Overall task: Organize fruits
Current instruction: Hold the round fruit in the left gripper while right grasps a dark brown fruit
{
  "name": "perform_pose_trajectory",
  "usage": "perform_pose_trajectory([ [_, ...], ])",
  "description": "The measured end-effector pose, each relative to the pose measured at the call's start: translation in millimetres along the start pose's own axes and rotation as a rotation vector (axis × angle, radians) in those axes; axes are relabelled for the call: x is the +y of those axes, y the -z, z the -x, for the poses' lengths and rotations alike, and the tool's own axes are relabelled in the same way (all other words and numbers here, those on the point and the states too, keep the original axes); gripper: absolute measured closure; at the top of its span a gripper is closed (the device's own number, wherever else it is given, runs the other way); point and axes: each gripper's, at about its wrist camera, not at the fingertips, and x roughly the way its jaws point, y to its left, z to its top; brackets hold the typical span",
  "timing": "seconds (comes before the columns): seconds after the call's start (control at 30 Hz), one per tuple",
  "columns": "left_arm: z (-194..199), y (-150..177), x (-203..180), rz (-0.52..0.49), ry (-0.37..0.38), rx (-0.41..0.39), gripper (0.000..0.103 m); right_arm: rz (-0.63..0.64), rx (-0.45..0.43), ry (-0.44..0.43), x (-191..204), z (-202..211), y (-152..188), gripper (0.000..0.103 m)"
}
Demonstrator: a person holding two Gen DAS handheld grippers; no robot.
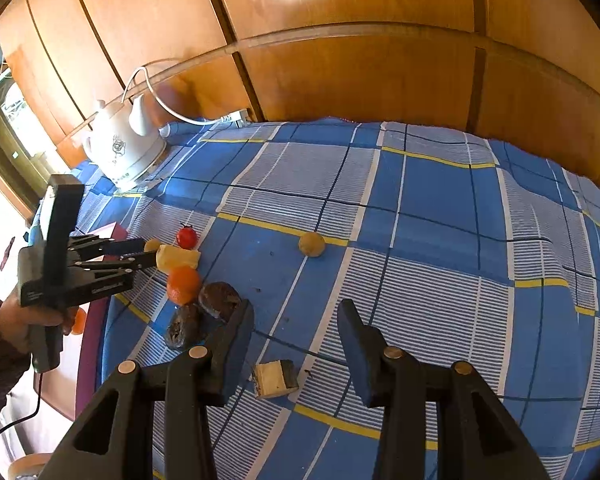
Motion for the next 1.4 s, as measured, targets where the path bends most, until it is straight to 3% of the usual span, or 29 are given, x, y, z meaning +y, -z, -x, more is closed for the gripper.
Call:
perform_pose_trajectory([
  [0.13, 1, 3, 3, 0.036, 0.019, -0.011, 0.077, 0.006, -0.002, 0.023, 1, 0, 0, 0.059],
  [0.27, 25, 18, 1, 0.083, 0.052, -0.070, 0.077, -0.017, -0.008, 0.035, -5, 1, -1, 0.059],
  [0.37, 50, 37, -7, 0.122, 0.104, -0.113, 0.077, -0.043, -0.006, 0.045, -11, 1, -2, 0.059],
  [0.5, 79, 72, -37, 0.093, 0.143, -0.165, 0.077, -0.067, 0.003, 0.055, -16, 0, -2, 0.059],
  [0.8, 78, 131, -95, 0.054, 0.186, -0.123, 0.077, -0.126, 0.011, 0.061, -27, 0, 2, 0.059],
  [1.07, 72, 142, -105, 0.043, 0.178, -0.141, 0.077, -0.111, 0.057, 0.053, -20, -12, 7, 0.059],
  [1.4, 71, 145, -100, 0.064, 0.211, -0.167, 0.077, -0.006, 0.119, -0.077, 12, -29, 15, 0.059],
])
